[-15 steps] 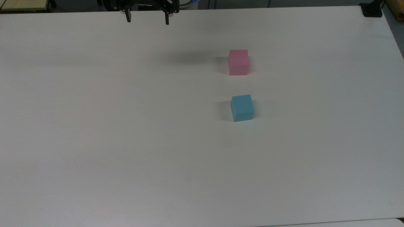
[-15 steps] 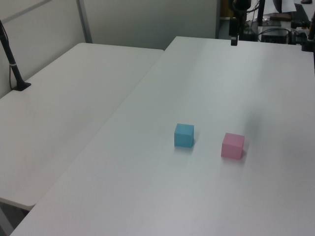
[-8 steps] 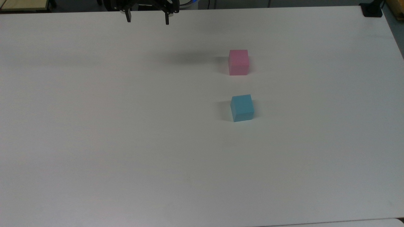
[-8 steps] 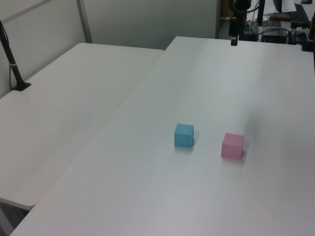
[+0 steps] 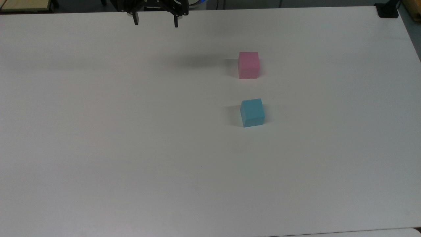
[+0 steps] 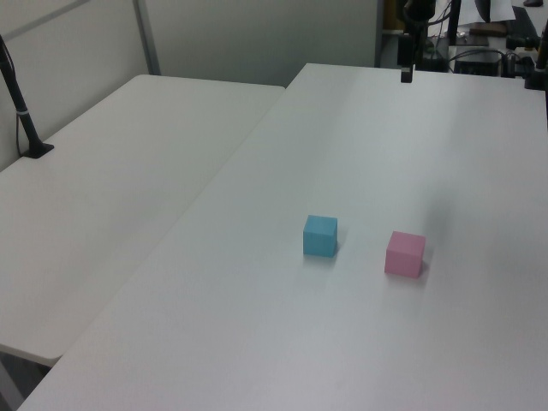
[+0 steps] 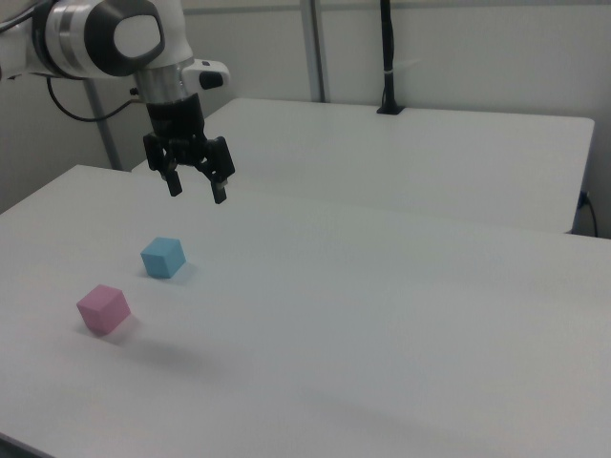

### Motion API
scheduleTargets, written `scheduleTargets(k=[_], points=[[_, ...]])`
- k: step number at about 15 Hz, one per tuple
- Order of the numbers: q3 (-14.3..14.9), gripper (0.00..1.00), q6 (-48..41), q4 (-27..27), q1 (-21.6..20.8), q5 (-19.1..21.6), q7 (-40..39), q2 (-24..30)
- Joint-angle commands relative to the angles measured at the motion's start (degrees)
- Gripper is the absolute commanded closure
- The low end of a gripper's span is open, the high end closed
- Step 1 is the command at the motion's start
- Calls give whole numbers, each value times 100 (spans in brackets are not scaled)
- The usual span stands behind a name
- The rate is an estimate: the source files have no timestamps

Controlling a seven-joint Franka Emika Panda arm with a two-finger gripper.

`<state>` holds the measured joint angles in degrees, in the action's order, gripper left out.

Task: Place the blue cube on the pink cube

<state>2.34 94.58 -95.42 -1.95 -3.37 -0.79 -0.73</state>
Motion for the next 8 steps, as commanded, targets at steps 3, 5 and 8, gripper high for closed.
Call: scheduleTargets(k=[3,5,8], points=[[-269,0,298,-99,-86,39,0,-138],[-488,0,411,-82,-121,56,53,-252],[-927,0,807,-55,-130,152,509,-480]])
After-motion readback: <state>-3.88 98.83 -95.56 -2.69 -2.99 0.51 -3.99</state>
